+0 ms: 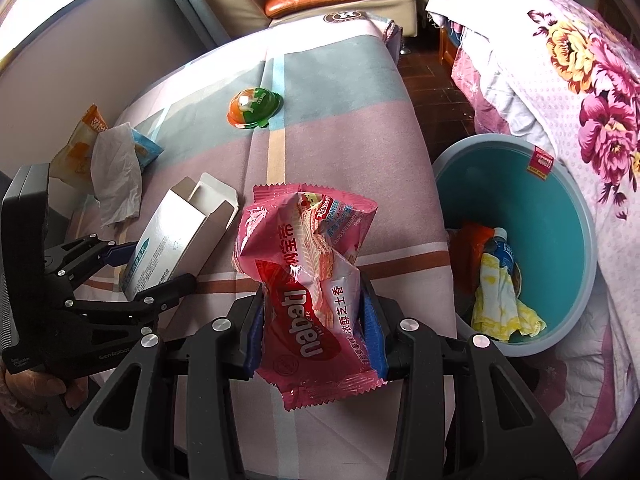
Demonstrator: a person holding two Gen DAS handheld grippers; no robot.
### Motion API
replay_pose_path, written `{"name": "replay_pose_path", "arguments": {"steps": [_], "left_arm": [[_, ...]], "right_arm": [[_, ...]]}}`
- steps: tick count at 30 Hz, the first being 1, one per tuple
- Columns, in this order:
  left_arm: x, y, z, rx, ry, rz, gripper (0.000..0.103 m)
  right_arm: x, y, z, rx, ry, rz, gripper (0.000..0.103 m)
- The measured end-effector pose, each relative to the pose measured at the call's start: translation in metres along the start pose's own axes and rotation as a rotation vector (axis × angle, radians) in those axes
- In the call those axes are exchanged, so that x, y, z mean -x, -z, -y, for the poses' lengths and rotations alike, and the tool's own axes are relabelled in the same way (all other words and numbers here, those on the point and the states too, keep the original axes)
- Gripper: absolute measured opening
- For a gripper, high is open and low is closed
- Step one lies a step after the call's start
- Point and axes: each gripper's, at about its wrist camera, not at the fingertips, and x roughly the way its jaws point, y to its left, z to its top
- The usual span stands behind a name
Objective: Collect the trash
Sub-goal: 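Lift Nabati pack with right gripper while left gripper grasps white medicine box, then carry pink Nabati pack and white medicine box over teal bin with both grippers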
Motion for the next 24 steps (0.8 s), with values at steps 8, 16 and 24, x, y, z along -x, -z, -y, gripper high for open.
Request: {"name": "replay_pose_path", "arguments": {"steps": [8,16,24], "left_arm": [[0.022,-0.011,0.007,0.013,0.013,0.067,0.062],[0.035,-0.044,0.038,-0.023,0.031,0.116,0.062],[0.031,-0.077,0.091,-0.099,0.076,0.141,0.062]], "right_arm": [[0.012,-0.008,0.010,-0.027,0.007,0.045,0.039],[0.034,-0.020,0.044,-0.079,0.054,0.102,0.039],[0.055,-0.014,0.092,-0.122,0.145,0.126,0.039]]}}
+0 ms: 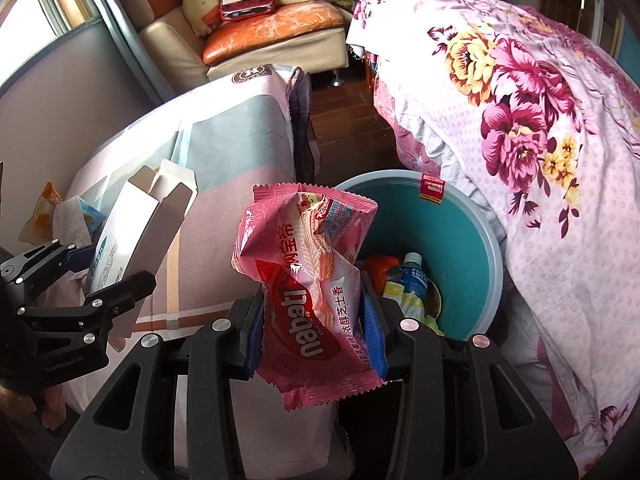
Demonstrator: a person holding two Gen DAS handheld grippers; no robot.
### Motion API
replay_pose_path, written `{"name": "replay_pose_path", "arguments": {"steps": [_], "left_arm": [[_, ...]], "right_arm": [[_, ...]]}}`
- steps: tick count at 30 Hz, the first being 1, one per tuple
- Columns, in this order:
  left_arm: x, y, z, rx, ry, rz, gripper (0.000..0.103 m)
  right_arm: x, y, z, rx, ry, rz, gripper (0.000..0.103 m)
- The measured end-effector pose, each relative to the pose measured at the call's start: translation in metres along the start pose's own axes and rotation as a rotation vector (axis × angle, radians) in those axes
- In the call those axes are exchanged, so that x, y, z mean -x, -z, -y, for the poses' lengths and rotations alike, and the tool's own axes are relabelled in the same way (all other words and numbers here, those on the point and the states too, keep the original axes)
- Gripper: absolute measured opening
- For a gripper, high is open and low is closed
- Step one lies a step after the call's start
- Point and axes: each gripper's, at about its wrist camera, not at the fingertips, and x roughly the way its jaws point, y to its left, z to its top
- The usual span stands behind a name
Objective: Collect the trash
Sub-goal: 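Carry pink Nabati pack and white medicine box over teal bin with both grippers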
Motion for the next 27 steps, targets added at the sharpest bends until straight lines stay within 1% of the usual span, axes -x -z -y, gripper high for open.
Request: {"name": "replay_pose_path", "arguments": {"steps": [7,10,17,21,23,24,25,27], "left_arm": [[-0.022,-0.024,0.038,-0.050,0.037,-0.014,0.062],[-0.034,-0.032,0.047,-0.054,0.055,-0.038,0.062],[-0.055,-0.044,0.062,-0.087,0.056,-0.069,0.062],[-0.060,-0.052,0.068,-0.097,0.052,-0.067,0.070],[-0.062,-0.054,0.068,-0.089,0.058,-0.069,0.078],[-0.062,-0.055,0.067,-0.083,0.055,-0.062,0.086],[-0.062,-0.055,0.066,-0.076,0.050,-0.053,0.089],[-0.062,-0.055,0.063,-0.065,0.050,-0.052,0.090]], "right_arm": [[-0.003,0.001,0.042,-0.066,0.038,-0.005,0.039],[-0.008,0.000,0.055,-0.095,0.045,-0.013,0.039],[-0.017,-0.002,0.075,-0.131,0.052,-0.028,0.039],[-0.023,-0.005,0.086,-0.152,0.058,-0.040,0.039],[-0.026,-0.006,0.088,-0.155,0.061,-0.049,0.040],[-0.028,-0.006,0.089,-0.155,0.062,-0.054,0.040],[-0.030,-0.007,0.090,-0.154,0.062,-0.059,0.040],[-0.033,-0.008,0.090,-0.153,0.063,-0.065,0.040]]}}
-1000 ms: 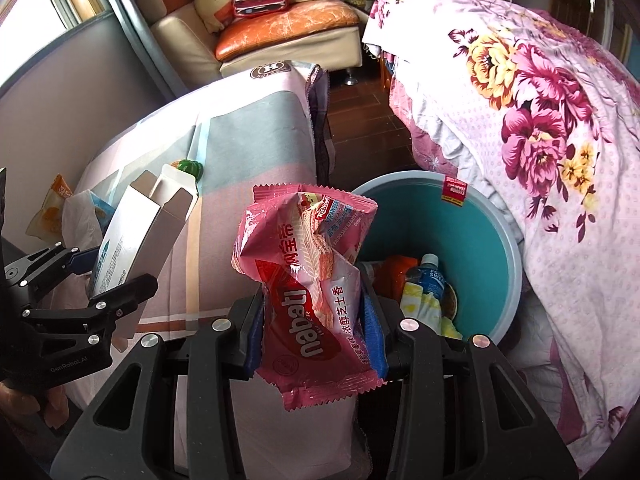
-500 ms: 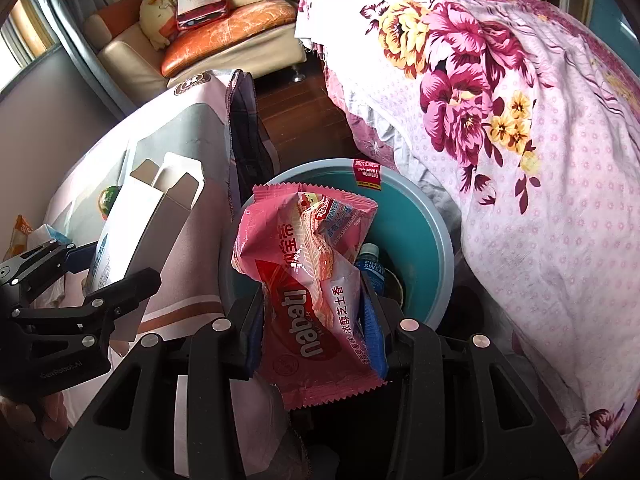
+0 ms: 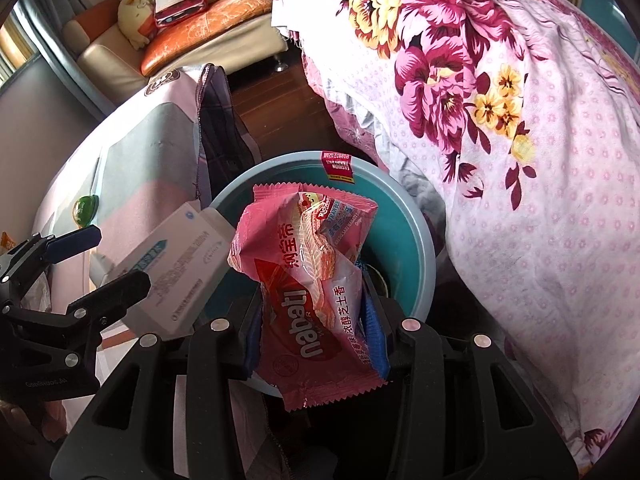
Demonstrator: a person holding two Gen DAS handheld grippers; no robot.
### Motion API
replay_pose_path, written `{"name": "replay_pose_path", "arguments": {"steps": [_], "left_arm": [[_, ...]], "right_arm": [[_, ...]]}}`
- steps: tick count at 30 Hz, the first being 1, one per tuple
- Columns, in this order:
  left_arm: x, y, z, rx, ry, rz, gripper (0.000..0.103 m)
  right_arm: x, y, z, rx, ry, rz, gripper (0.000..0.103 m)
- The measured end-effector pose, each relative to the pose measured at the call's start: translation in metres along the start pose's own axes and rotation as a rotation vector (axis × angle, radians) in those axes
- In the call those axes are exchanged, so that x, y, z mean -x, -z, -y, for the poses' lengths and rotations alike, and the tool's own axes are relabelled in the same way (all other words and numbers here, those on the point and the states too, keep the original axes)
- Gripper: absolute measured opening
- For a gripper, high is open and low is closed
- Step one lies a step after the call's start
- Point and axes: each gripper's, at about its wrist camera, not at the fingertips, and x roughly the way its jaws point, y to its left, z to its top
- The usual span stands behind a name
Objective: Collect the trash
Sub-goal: 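Carry pink Nabati pack and white medicine box over teal bin with both grippers, then open both grippers to drop Nabati pack and medicine box into bin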
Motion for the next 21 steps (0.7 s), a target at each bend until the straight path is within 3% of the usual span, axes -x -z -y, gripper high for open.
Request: {"name": "replay_pose_path", "arguments": {"steps": [6,13,21], "left_arm": [[-0.002,0.004,-0.009,0.028,0.005,-0.011,0.090],[-0.001,0.012,-0.022,0.067,0.015,-0.017,0.090],[0.010,0.026,-0.040,0.106,0.017,-0.009,0.091]], "right_arm": [[-0.006,-0.002,-0.001,-0.001,0.007,-0.009,0.046],[-0.009,-0.001,-0.008,0.004,0.024,-0.026,0.075],[-0.007,0.003,-0.020,0.006,0.034,-0.049,0.077]]}}
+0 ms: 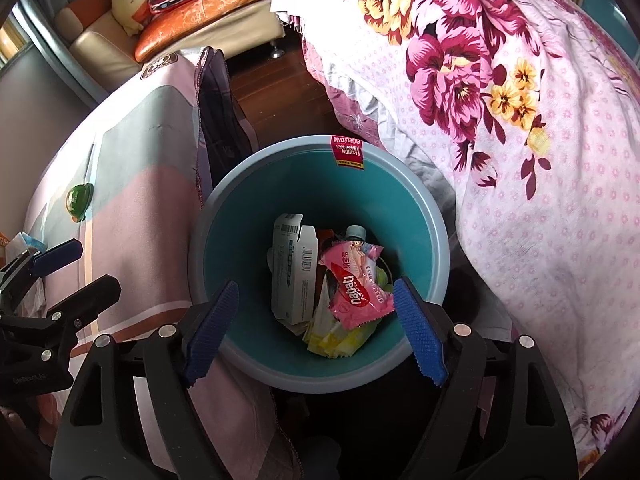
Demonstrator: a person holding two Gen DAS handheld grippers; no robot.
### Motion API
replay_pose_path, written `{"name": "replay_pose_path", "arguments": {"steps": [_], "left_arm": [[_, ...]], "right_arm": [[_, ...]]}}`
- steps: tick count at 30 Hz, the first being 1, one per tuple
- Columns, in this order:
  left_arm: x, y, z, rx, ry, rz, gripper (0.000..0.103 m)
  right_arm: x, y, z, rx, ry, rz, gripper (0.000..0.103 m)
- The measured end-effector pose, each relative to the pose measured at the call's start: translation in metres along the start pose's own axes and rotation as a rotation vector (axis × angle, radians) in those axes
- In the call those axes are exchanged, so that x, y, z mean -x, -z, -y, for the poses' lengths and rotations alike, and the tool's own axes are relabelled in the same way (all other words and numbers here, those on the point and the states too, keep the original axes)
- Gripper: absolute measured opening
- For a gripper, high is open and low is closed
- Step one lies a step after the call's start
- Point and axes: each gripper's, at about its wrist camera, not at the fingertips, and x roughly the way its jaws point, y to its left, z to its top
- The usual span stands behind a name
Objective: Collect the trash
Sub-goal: 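Open both grippers to drop Nabati pack and medicine box into bin, then move both grippers back over the tissue and orange candy cup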
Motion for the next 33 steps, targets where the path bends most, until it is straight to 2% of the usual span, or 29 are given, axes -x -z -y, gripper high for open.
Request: {"name": "replay_pose_path", "arguments": {"steps": [12,28,33], "left_arm": [[0.028,0.029,-0.047,0.089,-0.043,0.029,0.091],[0.075,0.085,-0.150,0.306,-0.111,0.076,0.091],[0.090,0.108,-0.179,0.378,-0.168,0.104,0.091]], "right_arm": [[0.009,0.008,-0.044,0.067,-0.008,-0.005,0.077],[0.001,0.023,-0.155,0.282,-0.015,-0.059,0.077],[-0.004,0.026,-0.188,0.351,-0.019,-0.073,0.077]]}}
